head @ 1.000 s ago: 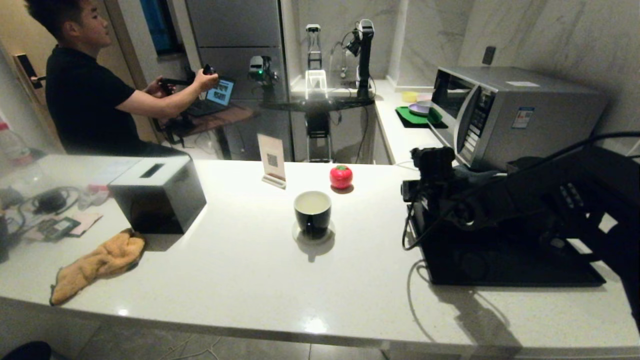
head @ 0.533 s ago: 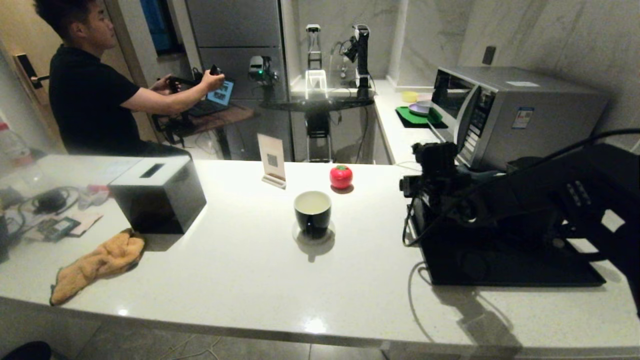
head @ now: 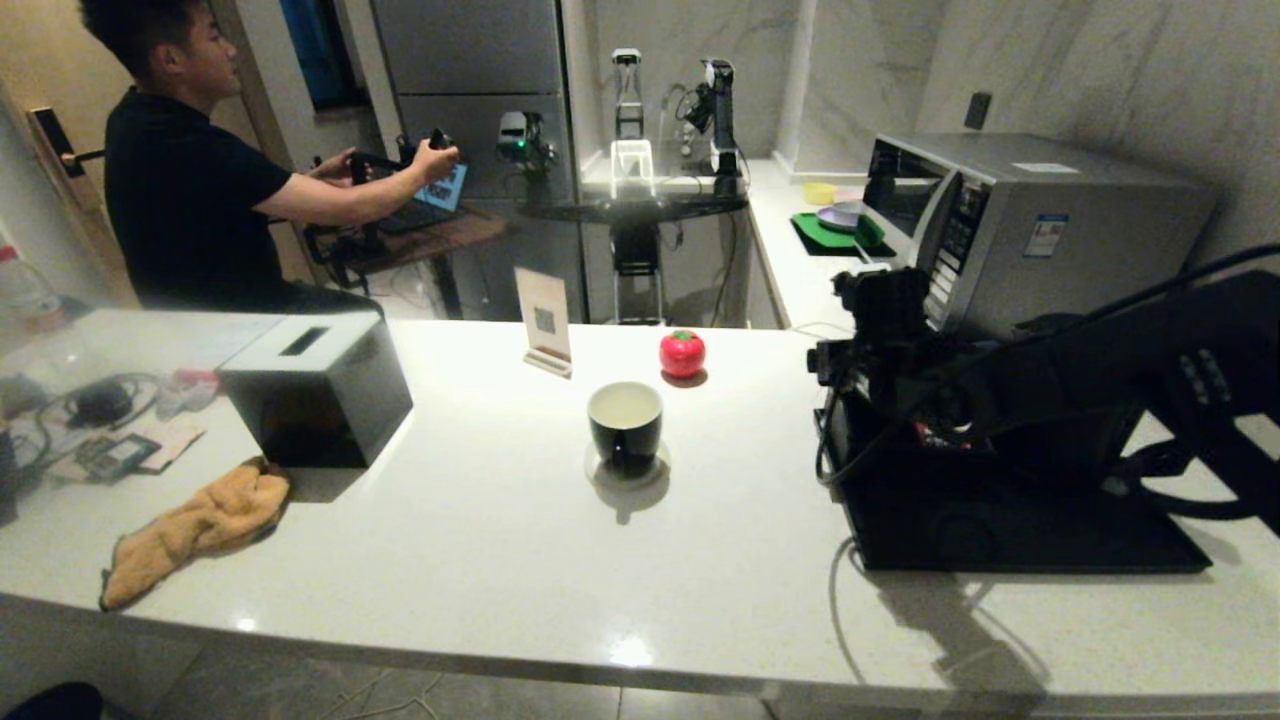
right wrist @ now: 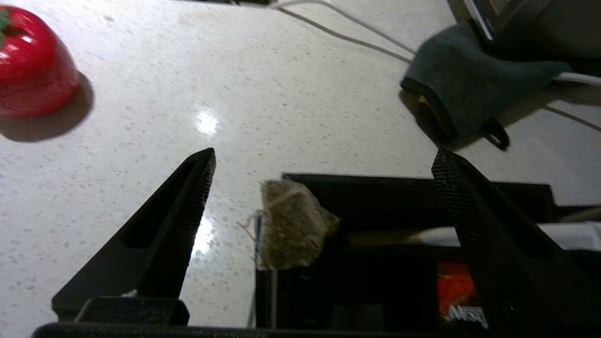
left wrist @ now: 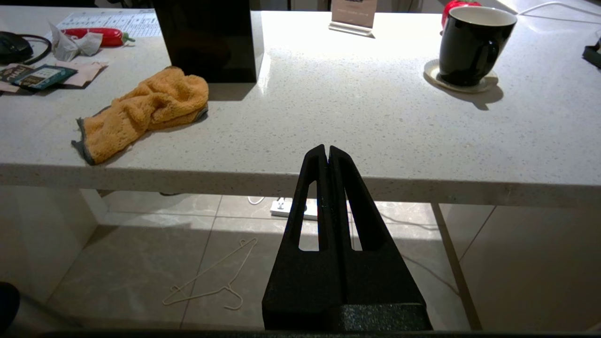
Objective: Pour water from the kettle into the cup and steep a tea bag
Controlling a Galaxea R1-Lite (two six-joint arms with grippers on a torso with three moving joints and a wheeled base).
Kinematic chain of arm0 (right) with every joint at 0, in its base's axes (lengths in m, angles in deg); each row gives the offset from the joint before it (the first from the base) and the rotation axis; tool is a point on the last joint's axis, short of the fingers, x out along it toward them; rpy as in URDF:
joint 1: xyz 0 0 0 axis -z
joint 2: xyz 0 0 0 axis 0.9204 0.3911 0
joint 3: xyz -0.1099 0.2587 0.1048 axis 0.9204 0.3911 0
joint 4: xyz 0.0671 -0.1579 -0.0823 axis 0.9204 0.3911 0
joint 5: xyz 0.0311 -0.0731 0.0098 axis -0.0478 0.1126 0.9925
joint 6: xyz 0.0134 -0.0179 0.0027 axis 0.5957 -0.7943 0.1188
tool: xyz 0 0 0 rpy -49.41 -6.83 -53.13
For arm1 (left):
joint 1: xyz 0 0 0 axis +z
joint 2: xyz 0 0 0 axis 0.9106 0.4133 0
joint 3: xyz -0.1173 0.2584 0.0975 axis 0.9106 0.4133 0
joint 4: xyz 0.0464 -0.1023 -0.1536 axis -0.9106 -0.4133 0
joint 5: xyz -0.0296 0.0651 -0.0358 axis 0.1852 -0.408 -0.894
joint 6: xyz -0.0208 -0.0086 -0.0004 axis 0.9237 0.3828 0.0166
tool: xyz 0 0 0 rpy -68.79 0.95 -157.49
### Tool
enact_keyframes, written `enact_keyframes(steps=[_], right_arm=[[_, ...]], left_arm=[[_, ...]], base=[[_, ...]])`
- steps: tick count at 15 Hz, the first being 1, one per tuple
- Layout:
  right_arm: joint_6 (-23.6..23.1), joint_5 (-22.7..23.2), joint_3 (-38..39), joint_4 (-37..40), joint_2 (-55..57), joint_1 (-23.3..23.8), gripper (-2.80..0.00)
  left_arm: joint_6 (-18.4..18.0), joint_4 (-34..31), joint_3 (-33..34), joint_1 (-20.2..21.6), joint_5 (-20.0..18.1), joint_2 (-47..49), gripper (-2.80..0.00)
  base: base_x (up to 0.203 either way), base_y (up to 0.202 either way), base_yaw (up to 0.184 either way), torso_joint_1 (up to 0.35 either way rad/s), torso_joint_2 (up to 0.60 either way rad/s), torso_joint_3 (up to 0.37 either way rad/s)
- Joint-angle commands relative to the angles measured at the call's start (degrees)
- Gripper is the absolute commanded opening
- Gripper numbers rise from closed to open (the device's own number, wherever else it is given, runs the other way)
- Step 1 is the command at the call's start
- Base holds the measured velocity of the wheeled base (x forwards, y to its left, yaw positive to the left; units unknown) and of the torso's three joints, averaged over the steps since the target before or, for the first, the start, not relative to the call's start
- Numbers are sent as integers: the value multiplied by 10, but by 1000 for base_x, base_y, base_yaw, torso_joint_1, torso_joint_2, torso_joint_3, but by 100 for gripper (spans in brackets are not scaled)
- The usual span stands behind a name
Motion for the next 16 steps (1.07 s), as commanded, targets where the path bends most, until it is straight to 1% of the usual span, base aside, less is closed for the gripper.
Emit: enact_keyframes(steps=[1, 5, 9, 16], right_arm=[[1, -10, 1, 22, -14, 1, 0], [8, -13, 3, 33, -17, 3, 0], [33, -14, 4, 50, -6, 7, 0], [38, -14, -4, 42, 13, 15, 0]], left_arm=[[0, 0, 0, 0, 0, 0, -280], [0, 0, 0, 0, 0, 0, -280], [0, 0, 0, 0, 0, 0, -280], [0, 0, 0, 0, 0, 0, -280]], base=[[0, 0, 0, 0, 0, 0], [0, 0, 0, 0, 0, 0], [0, 0, 0, 0, 0, 0], [0, 0, 0, 0, 0, 0]])
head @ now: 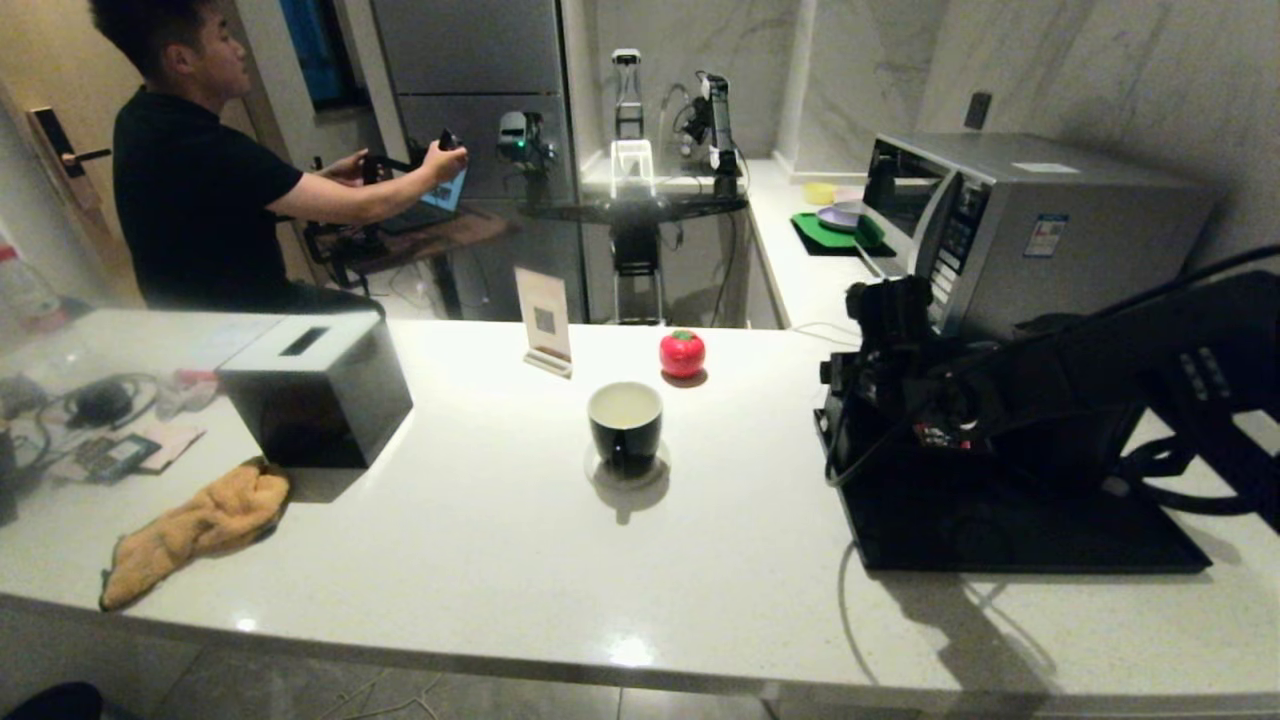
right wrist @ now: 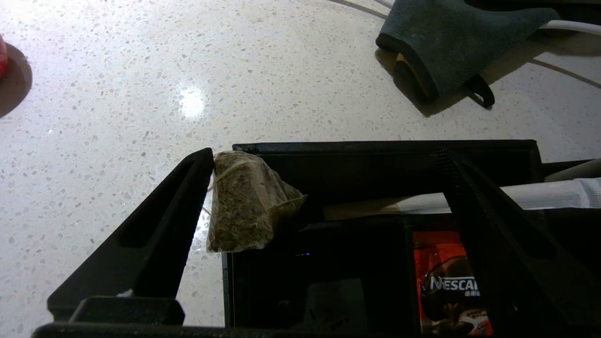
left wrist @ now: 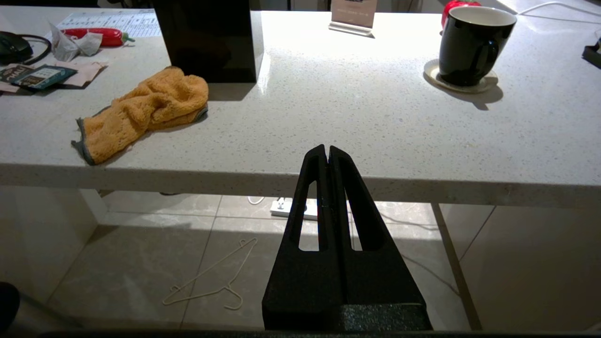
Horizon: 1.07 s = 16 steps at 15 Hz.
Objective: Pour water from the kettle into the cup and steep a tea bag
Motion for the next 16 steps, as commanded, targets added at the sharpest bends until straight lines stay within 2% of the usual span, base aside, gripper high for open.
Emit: enact_keyframes(steps=[1, 7, 8, 16], right_arm=[[0, -2, -1, -1, 8, 2, 0], [0, -1, -2, -4, 14, 3, 0], [0, -1, -2, -4, 14, 3, -280], [3, -1, -2, -4, 12, 2, -280]], left_arm=[[0, 0, 0, 0, 0, 1, -280], [0, 0, 0, 0, 0, 0, -280], [0, 0, 0, 0, 0, 0, -280], [0, 0, 0, 0, 0, 0, -280]], base=[[0, 0, 0, 0, 0, 0], [0, 0, 0, 0, 0, 0], [0, 0, 0, 0, 0, 0], [0, 0, 0, 0, 0, 0]])
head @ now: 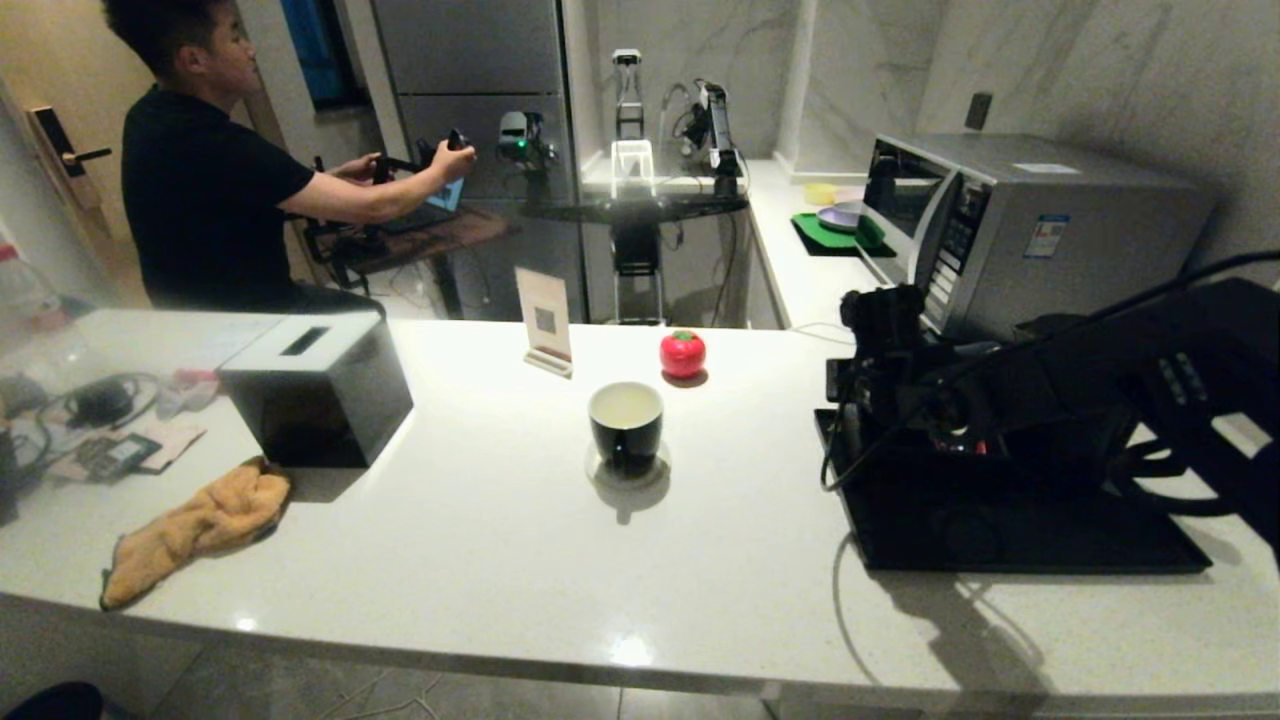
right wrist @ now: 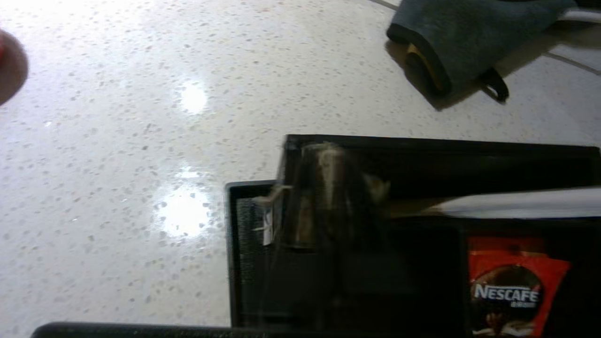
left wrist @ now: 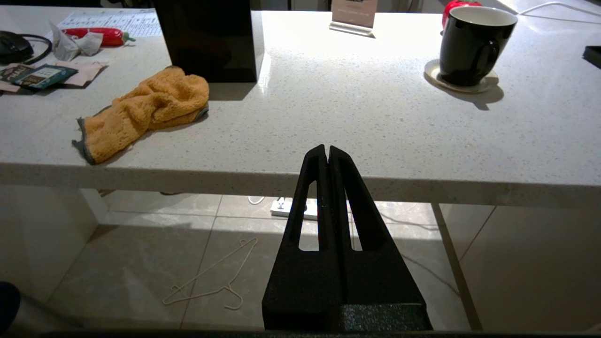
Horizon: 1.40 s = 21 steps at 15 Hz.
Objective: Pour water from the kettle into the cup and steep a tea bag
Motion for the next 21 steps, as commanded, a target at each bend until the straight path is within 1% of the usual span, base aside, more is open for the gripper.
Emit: enact_keyframes(steps=[1, 11, 19, 21], right_arm=[[0, -1, 0, -2, -2, -1, -280], [-2, -1, -5, -23, -12, -10, -280], [-6, -1, -4, -30, -44, -17, -280], [-5, -1, -3, -31, -56, -25, -280]], left_arm=[[0, 0, 0, 0, 0, 0, -280], [0, 0, 0, 0, 0, 0, -280], [0, 0, 0, 0, 0, 1, -280], [0, 0, 0, 0, 0, 0, -280]], base=[[0, 0, 0, 0, 0, 0], [0, 0, 0, 0, 0, 0], [0, 0, 0, 0, 0, 0], [0, 0, 0, 0, 0, 0]])
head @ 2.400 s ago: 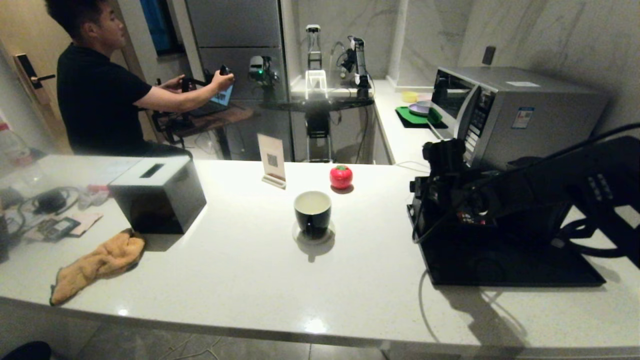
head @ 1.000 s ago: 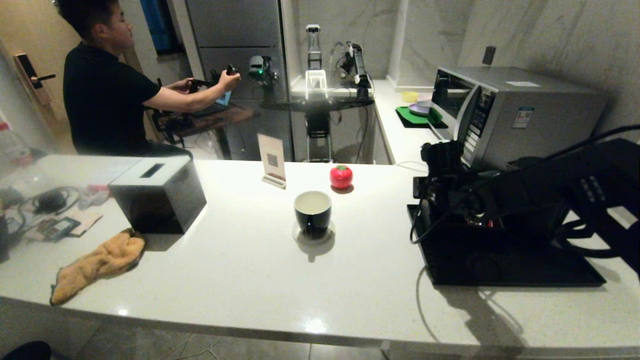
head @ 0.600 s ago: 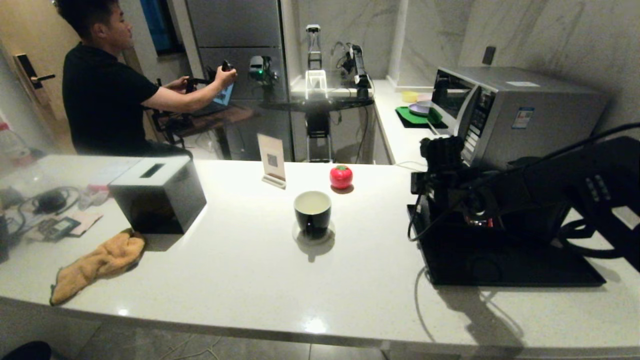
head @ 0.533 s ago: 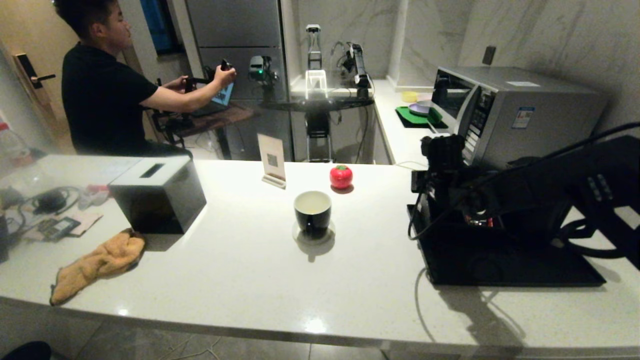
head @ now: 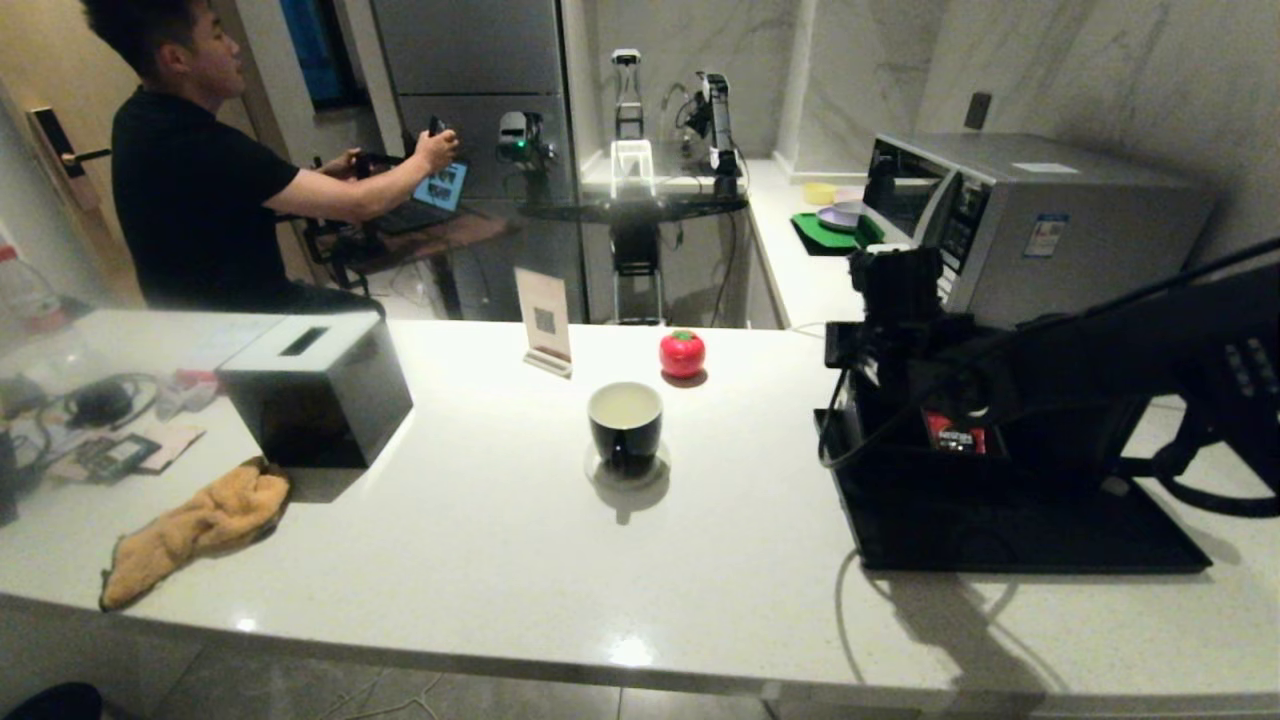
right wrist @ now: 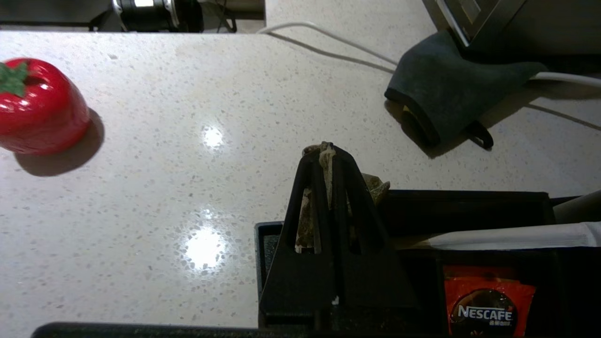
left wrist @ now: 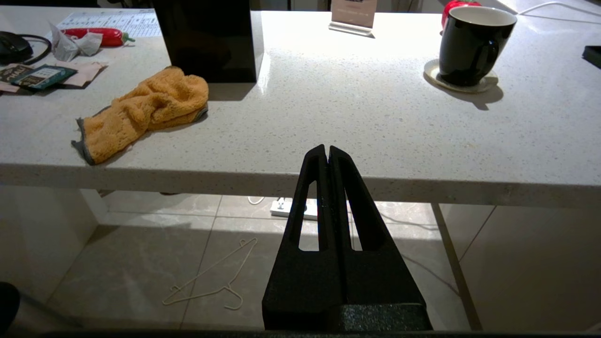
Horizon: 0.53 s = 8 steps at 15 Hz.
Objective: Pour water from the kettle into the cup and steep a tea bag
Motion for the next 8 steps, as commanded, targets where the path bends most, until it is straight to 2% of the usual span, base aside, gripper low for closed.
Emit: enact_keyframes(steps=[1, 8], right_arm=[[1, -1, 2, -2, -17, -6, -280], [0, -1, 14, -2, -69, -42, -280]], left_arm=[[0, 0, 0, 0, 0, 0, -280], [0, 0, 0, 0, 0, 0, -280]], base=[[0, 0, 0, 0, 0, 0], [0, 0, 0, 0, 0, 0]])
